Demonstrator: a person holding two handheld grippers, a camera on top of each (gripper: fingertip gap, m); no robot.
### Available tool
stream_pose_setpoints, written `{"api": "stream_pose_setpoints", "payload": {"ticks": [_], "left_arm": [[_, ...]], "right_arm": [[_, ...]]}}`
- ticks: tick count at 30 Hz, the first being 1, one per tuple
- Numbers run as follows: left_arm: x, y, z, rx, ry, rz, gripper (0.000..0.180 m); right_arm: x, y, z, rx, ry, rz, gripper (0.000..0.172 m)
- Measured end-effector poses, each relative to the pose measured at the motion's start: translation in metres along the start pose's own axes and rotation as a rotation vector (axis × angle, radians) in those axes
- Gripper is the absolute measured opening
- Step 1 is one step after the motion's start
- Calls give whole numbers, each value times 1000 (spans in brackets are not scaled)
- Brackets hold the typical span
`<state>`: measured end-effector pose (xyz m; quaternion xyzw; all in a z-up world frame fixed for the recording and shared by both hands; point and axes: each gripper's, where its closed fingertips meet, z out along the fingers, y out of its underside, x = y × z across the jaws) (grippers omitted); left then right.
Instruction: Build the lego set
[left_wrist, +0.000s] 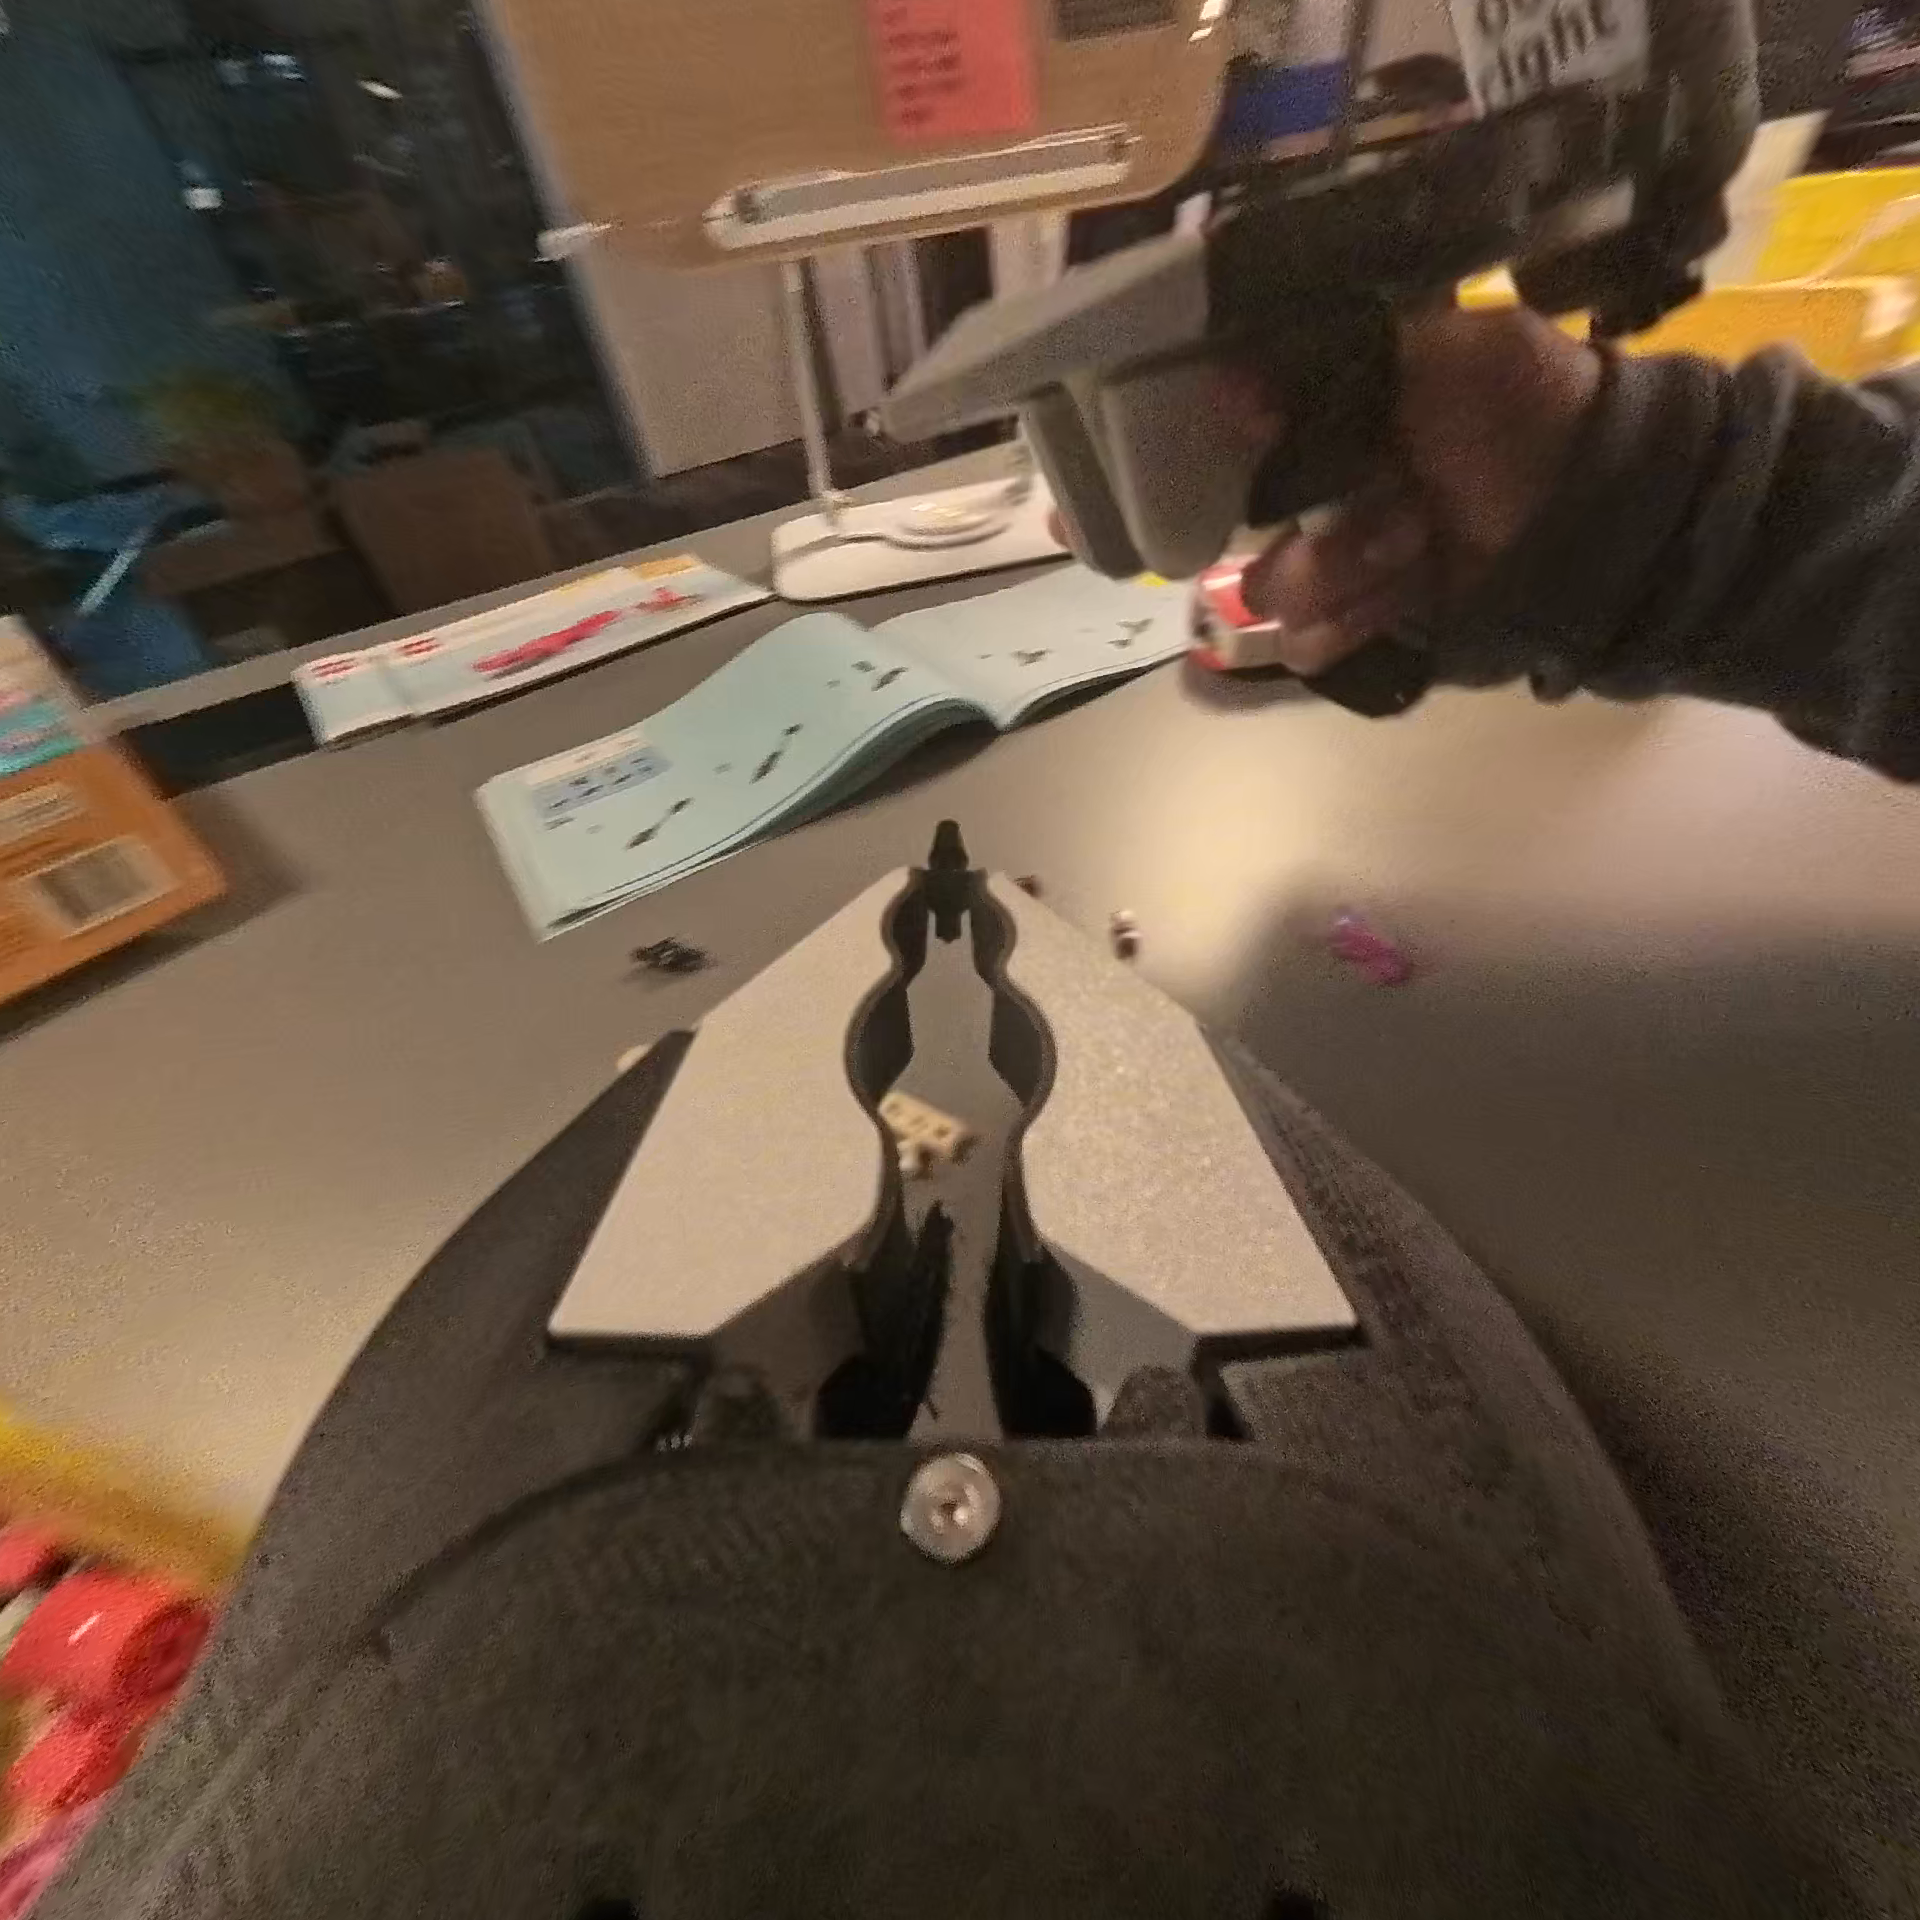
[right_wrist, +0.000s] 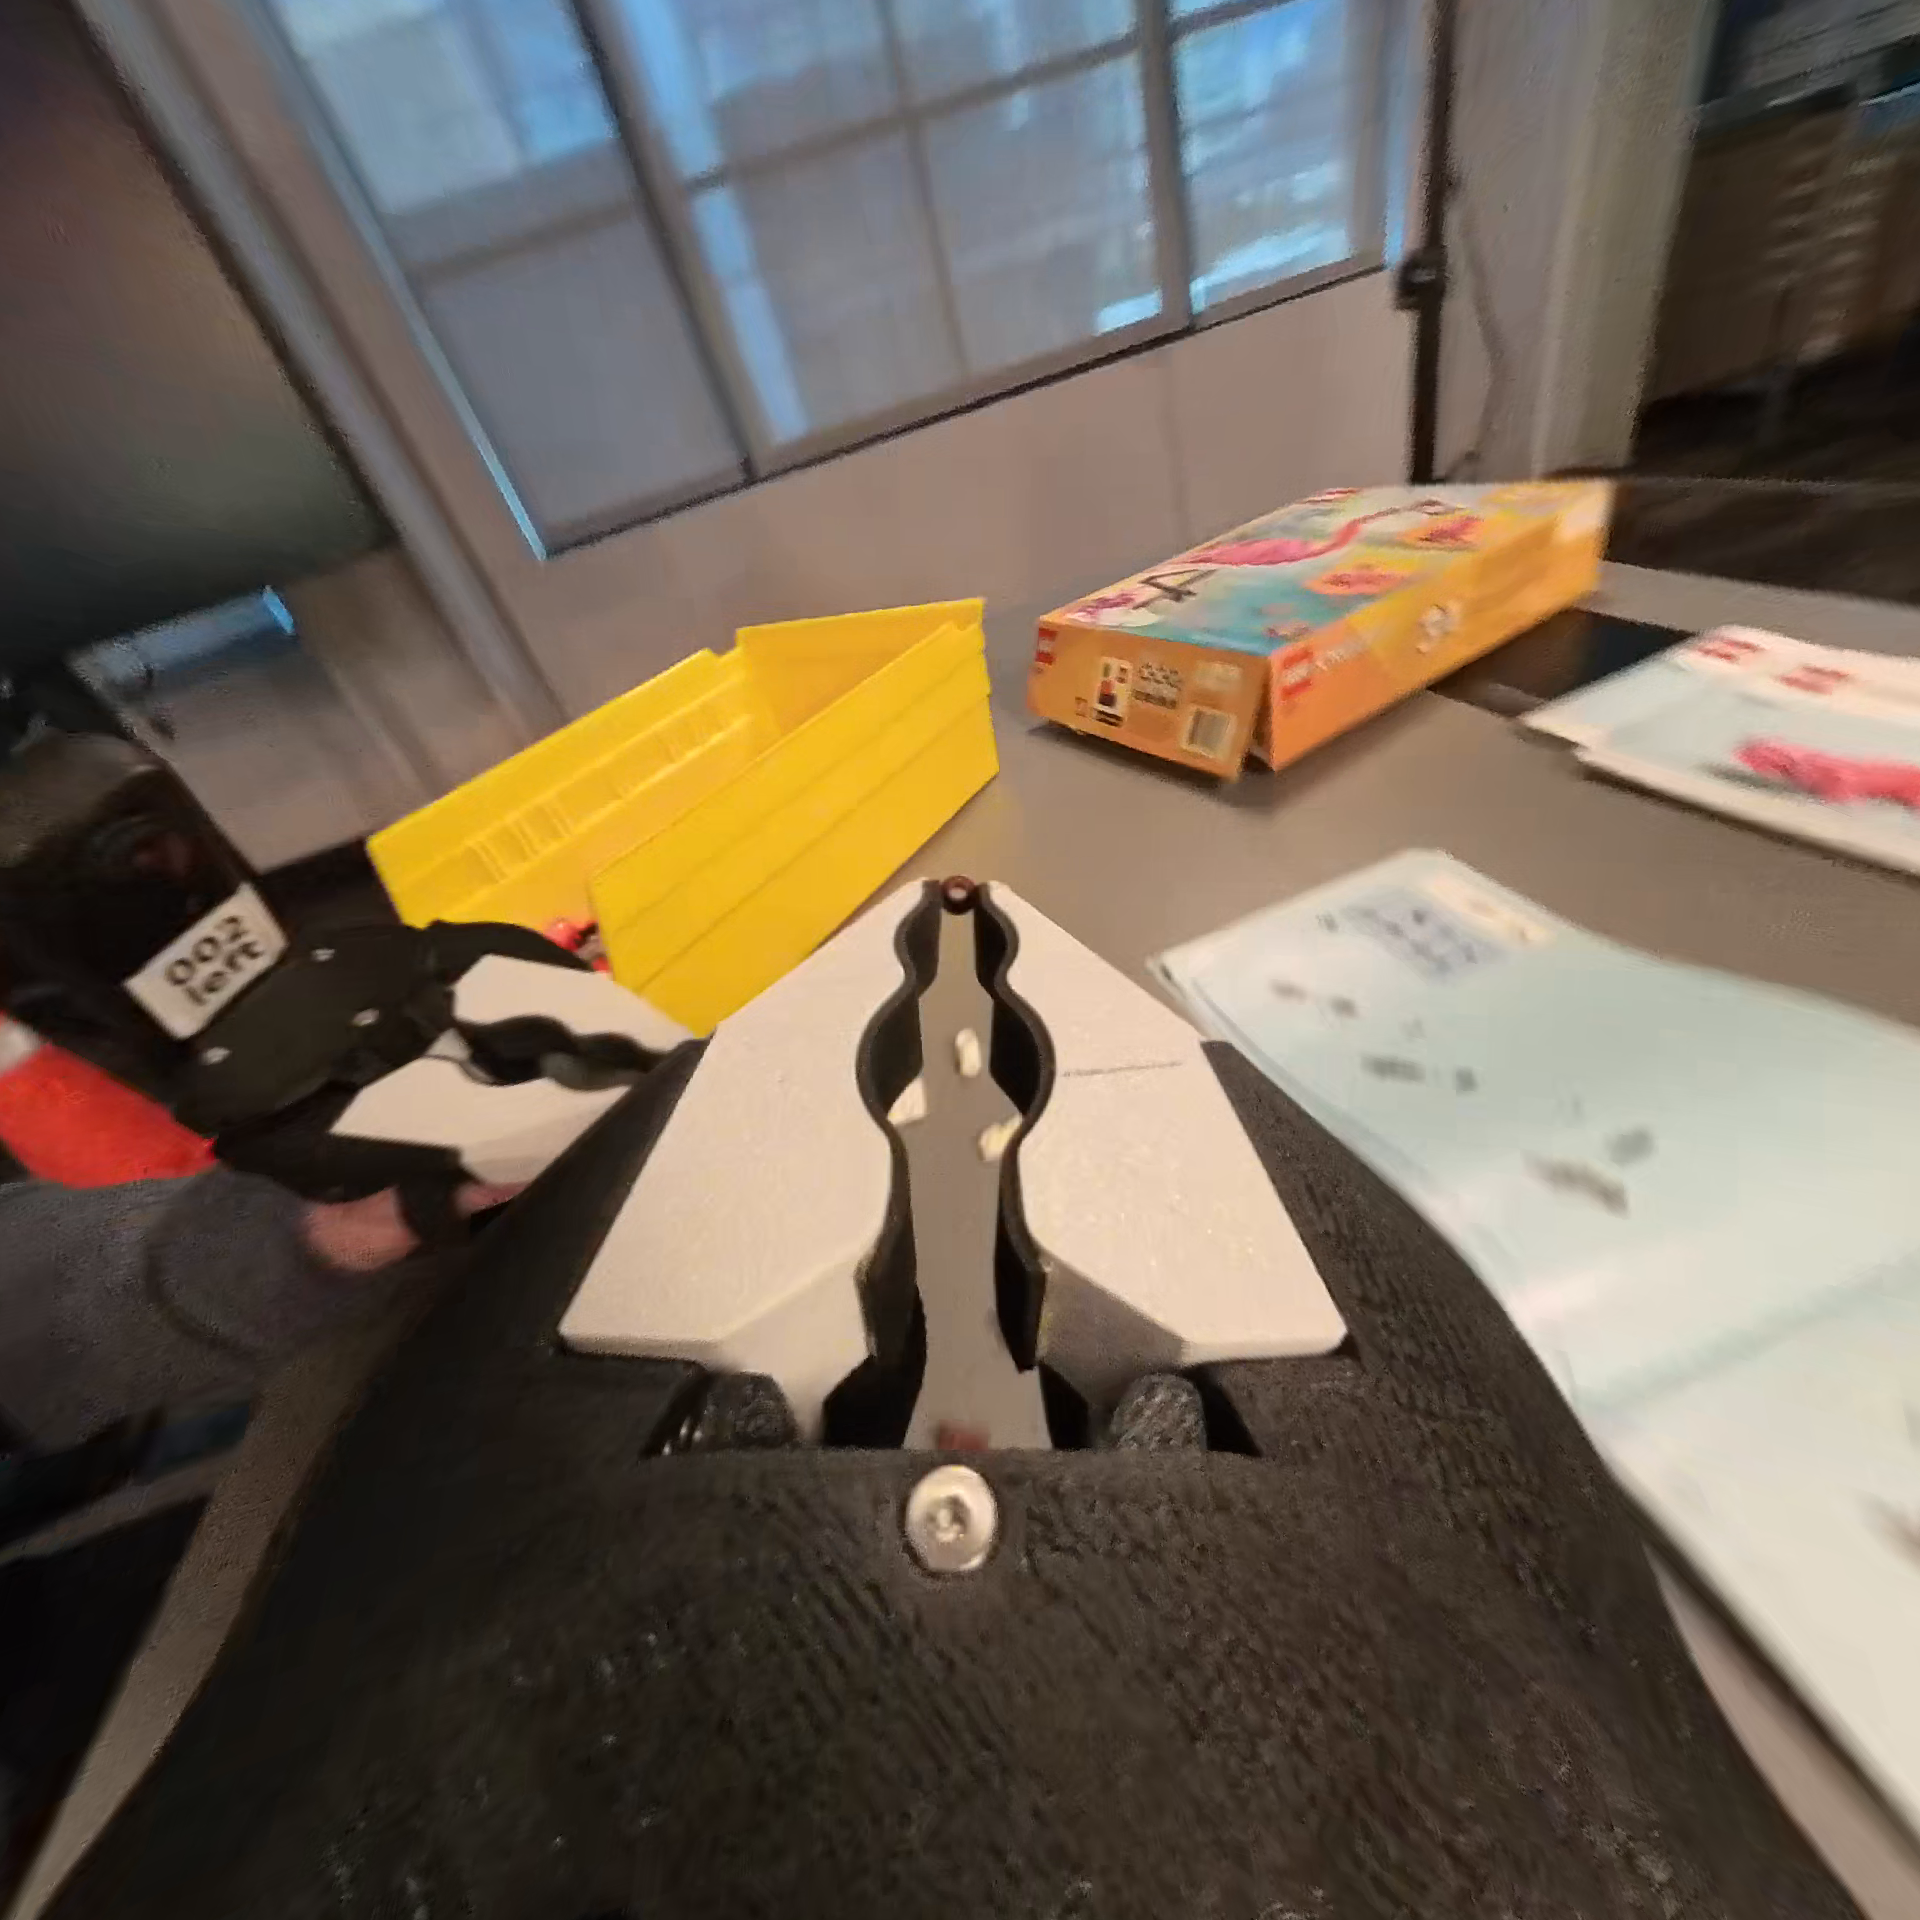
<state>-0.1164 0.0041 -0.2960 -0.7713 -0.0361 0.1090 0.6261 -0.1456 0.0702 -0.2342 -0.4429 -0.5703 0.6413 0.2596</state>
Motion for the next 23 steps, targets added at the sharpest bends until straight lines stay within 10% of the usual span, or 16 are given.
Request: {"api": "stream_pose_setpoints", "payload": {"ticks": [12,23], "left_arm": [[62,-40,85,83,321,-69,7],[60,-61,65,275,350,-19,6]], "right_arm": [[6,20,-78,257,51,216,4],[5,12,-85,403,-135,527,4]]}}
